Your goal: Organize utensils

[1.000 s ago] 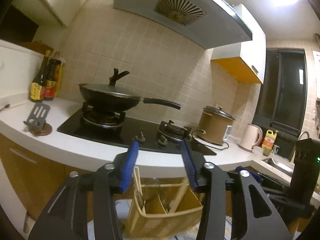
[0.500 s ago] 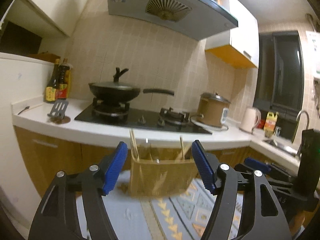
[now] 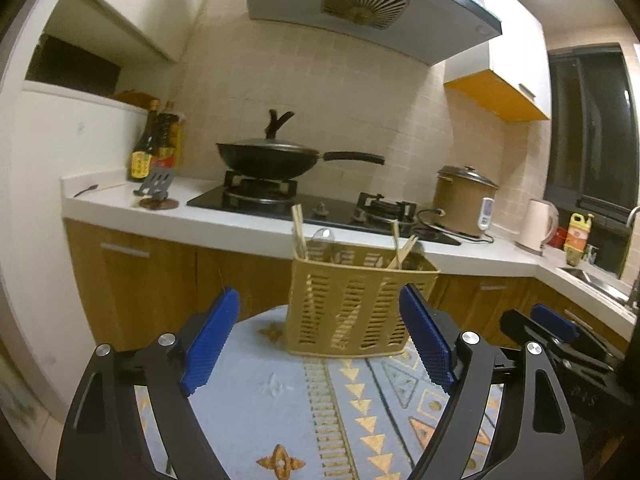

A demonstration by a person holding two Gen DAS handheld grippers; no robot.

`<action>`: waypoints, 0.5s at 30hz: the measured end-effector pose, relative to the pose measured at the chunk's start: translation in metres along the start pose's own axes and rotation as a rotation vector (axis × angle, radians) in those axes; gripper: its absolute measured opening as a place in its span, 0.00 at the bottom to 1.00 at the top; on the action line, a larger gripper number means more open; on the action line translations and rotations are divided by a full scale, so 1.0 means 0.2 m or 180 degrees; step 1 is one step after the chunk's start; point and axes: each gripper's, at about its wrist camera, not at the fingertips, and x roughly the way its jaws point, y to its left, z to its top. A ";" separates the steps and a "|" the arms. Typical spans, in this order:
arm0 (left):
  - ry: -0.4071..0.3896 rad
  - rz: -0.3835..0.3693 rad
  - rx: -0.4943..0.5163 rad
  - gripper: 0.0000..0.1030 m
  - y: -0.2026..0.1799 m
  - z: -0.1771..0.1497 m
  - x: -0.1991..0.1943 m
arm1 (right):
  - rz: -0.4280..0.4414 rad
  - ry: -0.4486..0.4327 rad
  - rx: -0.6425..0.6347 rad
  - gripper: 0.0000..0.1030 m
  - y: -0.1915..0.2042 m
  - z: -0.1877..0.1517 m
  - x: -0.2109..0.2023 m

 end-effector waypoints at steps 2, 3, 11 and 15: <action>0.0059 0.0136 0.0049 0.80 -0.02 -0.03 0.03 | -0.0042 0.0037 -0.0094 0.74 0.02 -0.03 0.01; 0.0124 0.0194 0.0100 0.82 -0.03 -0.04 0.05 | -0.0058 0.0042 -0.0123 0.77 0.02 -0.03 0.02; 0.0141 0.0370 0.0324 0.89 -0.08 -0.12 0.09 | -0.0108 0.0006 -0.0125 0.79 0.01 -0.04 0.01; 0.0161 0.0433 0.0399 0.89 -0.10 -0.13 0.09 | -0.0111 -0.0007 -0.0110 0.82 0.00 -0.04 0.01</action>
